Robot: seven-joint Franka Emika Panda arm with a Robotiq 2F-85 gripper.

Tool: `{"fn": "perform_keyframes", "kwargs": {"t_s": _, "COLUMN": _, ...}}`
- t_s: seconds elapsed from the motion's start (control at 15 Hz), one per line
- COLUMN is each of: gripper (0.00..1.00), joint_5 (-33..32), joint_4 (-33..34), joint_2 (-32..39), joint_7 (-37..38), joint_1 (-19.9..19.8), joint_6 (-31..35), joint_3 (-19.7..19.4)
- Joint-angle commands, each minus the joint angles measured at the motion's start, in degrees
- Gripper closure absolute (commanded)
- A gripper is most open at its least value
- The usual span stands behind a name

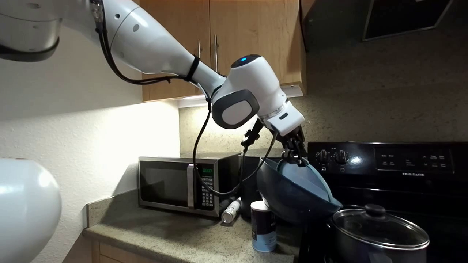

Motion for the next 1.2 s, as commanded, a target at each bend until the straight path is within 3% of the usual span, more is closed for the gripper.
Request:
{"fn": "perform_keyframes", "kwargs": {"t_s": 0.0, "gripper": 0.55, "joint_5": 0.00, "joint_4": 0.00, "joint_2": 0.05, "joint_7": 0.00, "joint_1": 0.07, "joint_6": 0.00, "joint_3": -0.05}}
{"fn": "perform_keyframes", "kwargs": {"t_s": 0.2, "gripper": 0.55, "joint_5": 0.00, "joint_4": 0.00, "joint_2": 0.14, "joint_7": 0.00, "joint_1": 0.07, "joint_6": 0.00, "joint_3": -0.12}}
{"fn": "perform_keyframes", "kwargs": {"t_s": 0.27, "gripper": 0.30, "joint_5": 0.00, "joint_4": 0.00, "joint_2": 0.16, "joint_7": 0.00, "joint_1": 0.07, "joint_6": 0.00, "joint_3": -0.13}}
{"fn": "perform_keyframes", "kwargs": {"t_s": 0.33, "gripper": 0.29, "joint_5": 0.35, "joint_4": -0.37, "joint_2": -0.64, "joint_7": -1.01, "joint_1": 1.80, "joint_6": 0.59, "joint_3": -1.00}}
{"fn": "perform_keyframes", "kwargs": {"t_s": 0.6, "gripper": 0.04, "joint_5": 0.76, "joint_4": -1.21, "joint_2": -1.57, "joint_7": -2.45, "joint_1": 8.75, "joint_6": 1.58, "joint_3": -2.47}}
{"fn": "perform_keyframes", "kwargs": {"t_s": 0.93, "gripper": 0.00, "joint_5": 0.98, "joint_4": -1.43, "joint_2": -0.11, "joint_7": -1.14, "joint_1": 14.14, "joint_6": 2.55, "joint_3": -0.94}}
{"fn": "perform_keyframes", "kwargs": {"t_s": 1.13, "gripper": 0.00, "joint_5": 0.22, "joint_4": -0.20, "joint_2": -0.46, "joint_7": -0.52, "joint_1": 13.42, "joint_6": 2.43, "joint_3": -0.13}}
